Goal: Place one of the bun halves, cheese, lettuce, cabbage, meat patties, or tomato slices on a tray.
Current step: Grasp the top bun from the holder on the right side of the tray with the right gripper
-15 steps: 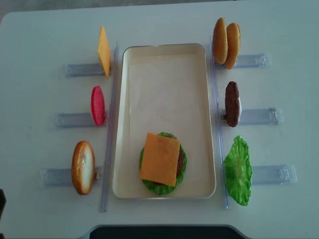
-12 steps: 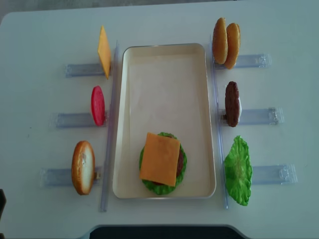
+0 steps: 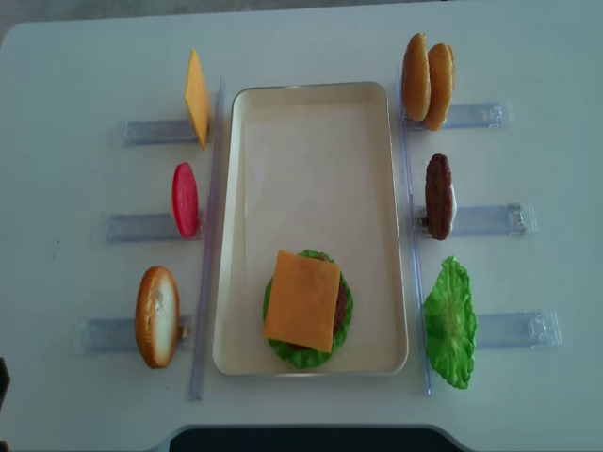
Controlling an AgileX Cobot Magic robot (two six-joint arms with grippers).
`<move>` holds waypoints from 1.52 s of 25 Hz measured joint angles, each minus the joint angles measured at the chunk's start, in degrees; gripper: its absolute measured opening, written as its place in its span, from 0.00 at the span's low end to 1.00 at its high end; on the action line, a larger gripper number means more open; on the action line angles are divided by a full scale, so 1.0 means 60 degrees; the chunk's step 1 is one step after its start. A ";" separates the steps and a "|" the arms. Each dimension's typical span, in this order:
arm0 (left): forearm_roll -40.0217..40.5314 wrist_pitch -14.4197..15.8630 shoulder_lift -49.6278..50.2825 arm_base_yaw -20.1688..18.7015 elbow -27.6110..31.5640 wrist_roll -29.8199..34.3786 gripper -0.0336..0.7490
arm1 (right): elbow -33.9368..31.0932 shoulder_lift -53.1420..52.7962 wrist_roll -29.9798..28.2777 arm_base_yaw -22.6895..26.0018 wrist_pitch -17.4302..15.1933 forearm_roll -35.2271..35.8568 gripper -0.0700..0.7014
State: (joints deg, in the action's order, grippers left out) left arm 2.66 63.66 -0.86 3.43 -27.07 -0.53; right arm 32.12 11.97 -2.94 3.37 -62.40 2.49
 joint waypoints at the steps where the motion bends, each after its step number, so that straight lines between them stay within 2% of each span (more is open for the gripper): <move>1: 0.0000 0.0000 0.0000 0.0000 0.0000 0.0000 0.46 | 0.0175 0.0701 -0.0048 0.0000 0.0223 0.0035 0.45; 5: 0.0010 0.0000 0.0000 0.0000 0.0000 0.0000 0.44 | 0.1400 0.3653 -0.0275 0.0000 0.0682 0.0055 0.45; 10: 0.0036 0.0000 0.0000 0.0000 0.0000 0.0000 0.44 | 0.3538 0.7350 -0.0366 0.0000 0.0658 0.0067 0.45; 17: 0.0055 0.0000 0.0000 0.0000 0.0000 0.0000 0.44 | 0.6233 1.0411 -0.0764 0.0000 0.0453 0.0457 0.46; 26: 0.0055 0.0000 0.0000 0.0000 0.0000 0.0000 0.44 | 0.9231 1.2981 -0.0993 0.0000 -0.0628 0.0525 0.49; 31: 0.0063 0.0000 0.0000 0.0000 0.0000 0.0000 0.43 | 0.9978 1.3428 -0.1086 -0.0093 -0.0994 0.0599 0.56; 35: 0.0063 0.0000 0.0000 0.0000 0.0000 0.0000 0.43 | 1.0074 1.3441 -0.0641 -0.1082 -0.1057 0.0605 0.61; 38: 0.0063 0.0000 0.0000 0.0000 0.0000 0.0000 0.43 | 1.0076 1.3612 0.0172 -0.2385 -0.0829 0.0498 0.61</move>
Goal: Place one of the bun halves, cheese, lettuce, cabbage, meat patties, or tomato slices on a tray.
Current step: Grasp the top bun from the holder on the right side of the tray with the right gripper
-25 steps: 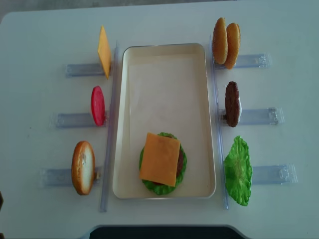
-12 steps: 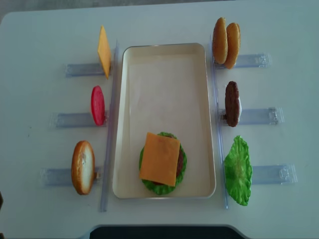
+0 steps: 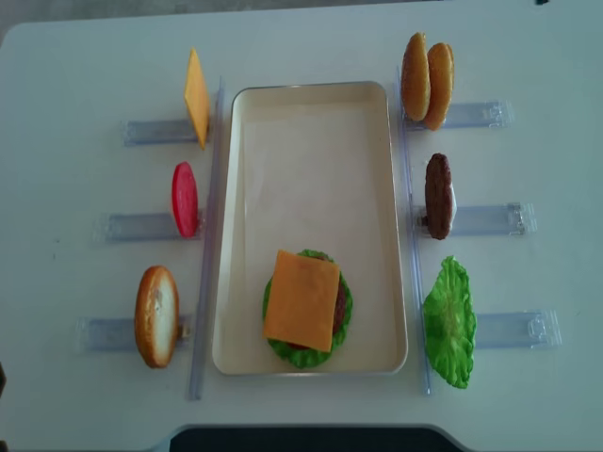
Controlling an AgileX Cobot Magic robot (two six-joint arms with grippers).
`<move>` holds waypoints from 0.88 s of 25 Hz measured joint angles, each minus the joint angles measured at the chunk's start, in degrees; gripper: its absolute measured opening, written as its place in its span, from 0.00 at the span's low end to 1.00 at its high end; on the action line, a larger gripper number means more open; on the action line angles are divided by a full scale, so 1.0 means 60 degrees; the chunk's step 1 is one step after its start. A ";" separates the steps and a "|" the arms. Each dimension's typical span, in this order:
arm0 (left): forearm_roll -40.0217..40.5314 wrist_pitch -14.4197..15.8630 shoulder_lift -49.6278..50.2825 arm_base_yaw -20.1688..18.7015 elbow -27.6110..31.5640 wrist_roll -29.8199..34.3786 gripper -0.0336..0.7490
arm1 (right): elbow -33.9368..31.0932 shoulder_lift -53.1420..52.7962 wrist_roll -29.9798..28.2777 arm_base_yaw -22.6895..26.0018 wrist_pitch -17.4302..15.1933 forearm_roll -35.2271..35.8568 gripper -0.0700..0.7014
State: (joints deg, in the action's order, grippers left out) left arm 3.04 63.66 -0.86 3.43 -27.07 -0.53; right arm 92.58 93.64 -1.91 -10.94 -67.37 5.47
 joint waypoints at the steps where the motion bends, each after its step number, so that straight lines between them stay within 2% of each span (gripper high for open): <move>1: 0.0000 0.0000 0.0000 0.0000 0.0000 0.0000 0.43 | 0.0008 0.0096 0.0233 -0.0370 0.0097 -0.0074 0.61; 3: 0.0000 0.0000 0.0000 0.0000 0.0000 0.0000 0.43 | 0.0104 0.0425 0.0746 -0.1154 0.0257 -0.0279 0.61; 7: 0.0000 0.0000 0.0000 0.0000 0.0000 0.0000 0.43 | 0.0697 0.1276 0.1189 -0.1947 0.0322 -0.0298 0.62; 14: 0.0000 0.0000 0.0000 0.0000 0.0000 0.0000 0.43 | 0.1696 0.2425 0.1432 -0.2070 0.0393 -0.0209 0.62; 22: 0.0000 0.0000 0.0000 0.0000 0.0000 0.0000 0.43 | 0.1797 0.3015 0.1658 -0.1959 0.0861 -0.0031 0.62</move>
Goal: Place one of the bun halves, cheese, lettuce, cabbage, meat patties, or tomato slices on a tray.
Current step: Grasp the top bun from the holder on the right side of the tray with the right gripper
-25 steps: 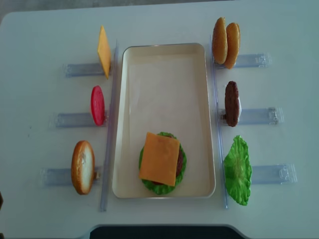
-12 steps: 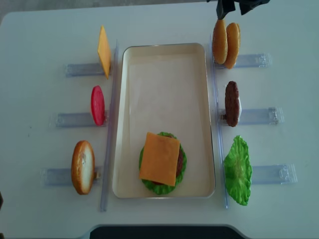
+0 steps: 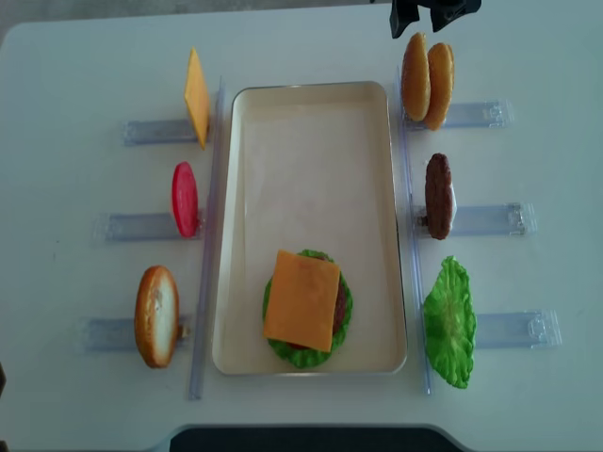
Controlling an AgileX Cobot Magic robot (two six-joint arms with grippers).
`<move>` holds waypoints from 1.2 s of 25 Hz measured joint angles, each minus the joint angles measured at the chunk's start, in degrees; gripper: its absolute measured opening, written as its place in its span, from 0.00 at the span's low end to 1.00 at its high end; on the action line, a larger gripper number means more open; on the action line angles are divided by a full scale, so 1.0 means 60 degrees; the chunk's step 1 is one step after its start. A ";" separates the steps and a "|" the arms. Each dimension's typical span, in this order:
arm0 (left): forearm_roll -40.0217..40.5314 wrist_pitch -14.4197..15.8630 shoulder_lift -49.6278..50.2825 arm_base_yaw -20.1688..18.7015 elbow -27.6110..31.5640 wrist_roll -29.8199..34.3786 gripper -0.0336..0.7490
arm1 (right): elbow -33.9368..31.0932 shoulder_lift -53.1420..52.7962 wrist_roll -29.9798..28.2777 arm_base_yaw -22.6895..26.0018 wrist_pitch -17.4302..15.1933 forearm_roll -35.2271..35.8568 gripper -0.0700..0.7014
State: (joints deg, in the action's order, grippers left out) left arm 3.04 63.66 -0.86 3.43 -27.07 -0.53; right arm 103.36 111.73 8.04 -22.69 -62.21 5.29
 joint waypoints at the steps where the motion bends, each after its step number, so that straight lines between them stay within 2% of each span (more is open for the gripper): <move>1: 0.0000 0.0000 0.0000 0.0000 0.0000 0.0000 0.43 | 0.0000 0.0084 0.0011 0.0052 0.0017 0.0003 0.62; 9: 0.0000 0.0000 0.0000 0.0000 0.0000 0.0000 0.42 | 0.0000 0.0506 -0.0050 0.0353 0.0098 0.0021 0.62; 16: 0.0000 0.0000 0.0000 0.0000 0.0000 0.0000 0.42 | 0.0000 0.0634 -0.0093 0.0361 0.0492 0.0038 0.62; 30: 0.0000 0.0000 0.0000 0.0000 0.0000 0.0000 0.41 | 0.0011 0.1285 -0.0316 0.0372 0.0468 0.0303 0.62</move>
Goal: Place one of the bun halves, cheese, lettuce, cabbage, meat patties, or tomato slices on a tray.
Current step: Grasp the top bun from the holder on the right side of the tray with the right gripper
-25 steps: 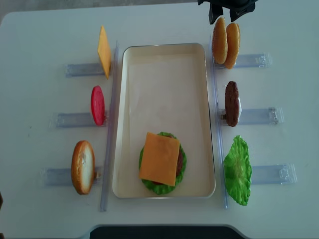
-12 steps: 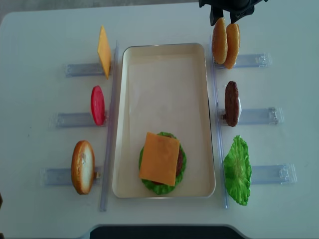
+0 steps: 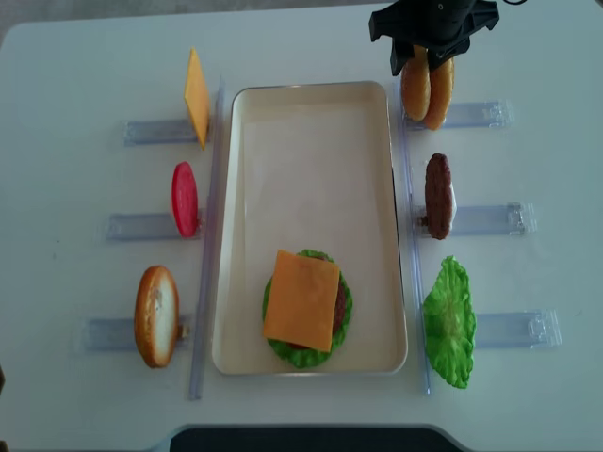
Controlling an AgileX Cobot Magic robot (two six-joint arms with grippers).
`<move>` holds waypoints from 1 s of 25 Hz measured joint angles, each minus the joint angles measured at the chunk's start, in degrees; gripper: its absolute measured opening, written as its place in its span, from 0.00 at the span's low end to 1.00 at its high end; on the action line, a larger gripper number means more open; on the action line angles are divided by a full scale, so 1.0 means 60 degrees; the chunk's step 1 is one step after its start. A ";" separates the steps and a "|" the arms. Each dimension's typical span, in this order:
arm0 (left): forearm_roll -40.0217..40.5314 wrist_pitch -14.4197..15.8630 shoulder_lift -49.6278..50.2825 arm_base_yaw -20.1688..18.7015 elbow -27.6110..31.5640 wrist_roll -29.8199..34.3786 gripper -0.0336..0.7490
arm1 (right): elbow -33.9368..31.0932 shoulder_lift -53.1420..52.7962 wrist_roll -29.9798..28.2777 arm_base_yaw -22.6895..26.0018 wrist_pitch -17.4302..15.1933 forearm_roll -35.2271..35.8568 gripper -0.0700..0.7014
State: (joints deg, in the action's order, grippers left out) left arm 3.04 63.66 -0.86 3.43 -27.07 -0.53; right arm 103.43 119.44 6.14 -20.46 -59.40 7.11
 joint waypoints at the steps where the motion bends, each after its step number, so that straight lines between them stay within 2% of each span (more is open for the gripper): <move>1: 0.0000 0.0000 0.0000 0.0000 0.0000 0.0000 0.41 | 0.0000 0.0000 -0.0010 0.0000 0.0000 0.0000 0.62; 25: 0.0000 0.0000 0.0000 0.0000 0.0000 0.0000 0.41 | 0.0000 0.0183 -0.0107 0.0045 -0.0088 0.0038 0.62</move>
State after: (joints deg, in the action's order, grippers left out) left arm 3.04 63.66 -0.86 3.43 -27.07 -0.53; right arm 103.43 120.54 5.50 -20.20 -59.93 7.33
